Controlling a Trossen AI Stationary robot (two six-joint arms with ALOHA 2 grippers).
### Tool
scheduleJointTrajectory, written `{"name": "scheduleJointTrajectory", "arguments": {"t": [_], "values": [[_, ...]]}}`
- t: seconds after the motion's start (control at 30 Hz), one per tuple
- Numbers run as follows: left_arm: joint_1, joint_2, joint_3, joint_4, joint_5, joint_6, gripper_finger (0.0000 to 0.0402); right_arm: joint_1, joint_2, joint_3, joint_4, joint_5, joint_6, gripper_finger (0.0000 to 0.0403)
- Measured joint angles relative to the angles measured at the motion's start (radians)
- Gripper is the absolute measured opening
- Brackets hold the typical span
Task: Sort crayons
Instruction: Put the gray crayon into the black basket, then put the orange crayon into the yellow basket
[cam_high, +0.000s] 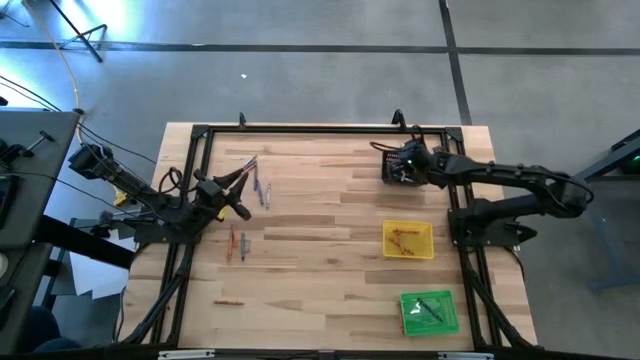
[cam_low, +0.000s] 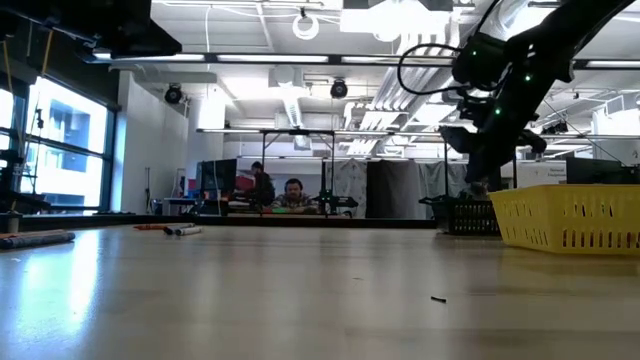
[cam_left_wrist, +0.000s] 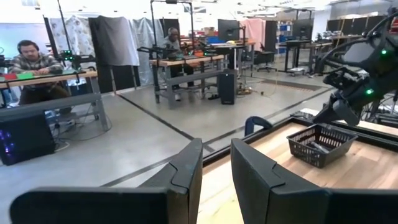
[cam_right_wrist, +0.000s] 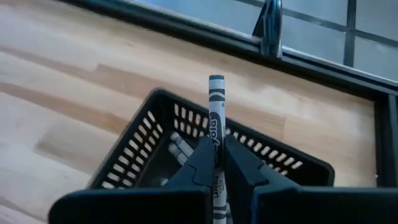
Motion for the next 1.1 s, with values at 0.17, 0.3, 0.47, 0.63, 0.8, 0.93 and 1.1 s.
{"name": "scheduleJointTrajectory", "arguments": {"t": [0.17,0.3,0.47,0.63,0.8,0.93,1.1], "values": [[0.001,0.0,0.0,-0.006,0.0,0.0,0.0074,0.0,0.039,0.0,0.007,-0.001,-0.004,0.0009],[0.0,0.0,0.0,-0.02,0.0,0.0,0.0074,0.0,0.042,0.0,0.021,-0.001,-0.01,0.0027],[0.0,0.0,0.0,-0.021,0.0,0.0,0.0074,0.0,0.042,0.0,0.035,-0.009,-0.04,0.0074],[-0.001,0.0,0.0,-0.021,0.0,-0.001,0.0074,0.0,0.042,0.001,0.035,-0.021,-0.041,0.0116],[-0.017,0.0,0.0,-0.031,0.03,-0.067,0.0074,0.009,0.03,0.044,0.035,-0.157,-0.05,0.0128],[-0.054,0.0,0.0,-0.094,0.11,-0.159,0.0074,0.052,0.029,0.107,0.036,-0.253,-0.109,0.0129],[-0.082,0.011,0.0,-0.174,0.14,-0.319,0.0074,0.137,0.029,0.177,0.036,-0.274,-0.17,0.0129]]}}
